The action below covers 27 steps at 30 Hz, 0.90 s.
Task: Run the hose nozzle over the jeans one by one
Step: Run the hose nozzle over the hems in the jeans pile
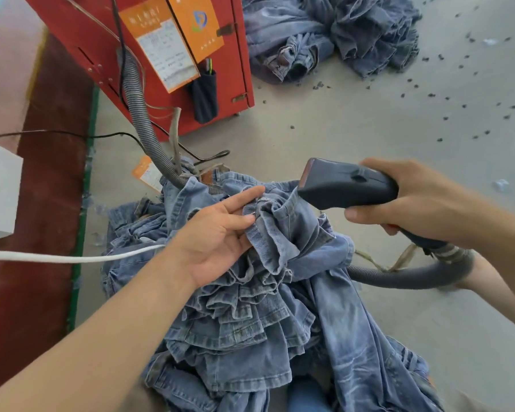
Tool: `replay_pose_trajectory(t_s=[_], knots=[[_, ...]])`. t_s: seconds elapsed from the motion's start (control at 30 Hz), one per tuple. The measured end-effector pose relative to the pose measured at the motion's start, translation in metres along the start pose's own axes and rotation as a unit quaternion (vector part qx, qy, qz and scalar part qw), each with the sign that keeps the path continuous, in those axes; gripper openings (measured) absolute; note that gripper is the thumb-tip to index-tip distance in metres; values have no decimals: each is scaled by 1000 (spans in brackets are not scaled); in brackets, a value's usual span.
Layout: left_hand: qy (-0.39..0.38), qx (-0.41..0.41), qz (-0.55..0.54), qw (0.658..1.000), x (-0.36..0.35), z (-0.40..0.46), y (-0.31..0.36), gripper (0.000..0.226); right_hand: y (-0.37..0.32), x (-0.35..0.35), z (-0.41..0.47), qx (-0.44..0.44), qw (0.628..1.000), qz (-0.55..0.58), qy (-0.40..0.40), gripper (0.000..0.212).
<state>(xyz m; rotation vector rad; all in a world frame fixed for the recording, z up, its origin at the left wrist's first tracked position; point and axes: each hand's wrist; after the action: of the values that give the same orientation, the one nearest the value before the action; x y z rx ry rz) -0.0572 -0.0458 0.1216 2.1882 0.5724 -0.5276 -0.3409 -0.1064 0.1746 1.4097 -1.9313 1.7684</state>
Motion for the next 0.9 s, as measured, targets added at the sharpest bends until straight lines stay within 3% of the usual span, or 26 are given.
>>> replay_pose_trajectory(t_s=[0.27,0.43,0.5,0.67,0.9], knots=[[-85,5,80,993,-7,-1,-6,75,-19,-12,2,15,995,-41,-89,26],[-108,11,101,989,-9,-5,-9,78,-25,-14,21,7,997,56,59,22],[-102,2,107,989,-10,-5,-6,79,-22,0,15,-11,996,78,34,23],[-94,-19,192,977,-19,-4,-10,93,-24,-12,2,-17,992,-103,-72,24],[-120,-11,150,981,-24,3,-8,96,-26,-19,12,-41,996,-79,8,18]])
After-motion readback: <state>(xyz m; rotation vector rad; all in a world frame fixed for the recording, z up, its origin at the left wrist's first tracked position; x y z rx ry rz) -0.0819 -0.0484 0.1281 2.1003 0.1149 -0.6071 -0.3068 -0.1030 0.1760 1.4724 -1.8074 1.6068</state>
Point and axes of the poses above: each hand's wrist, its own z-axis towards the middle knuckle, its own x-axis out of the back of the hand, y = z × x, and after that the axes turned 5 degrees about -z, right-handed
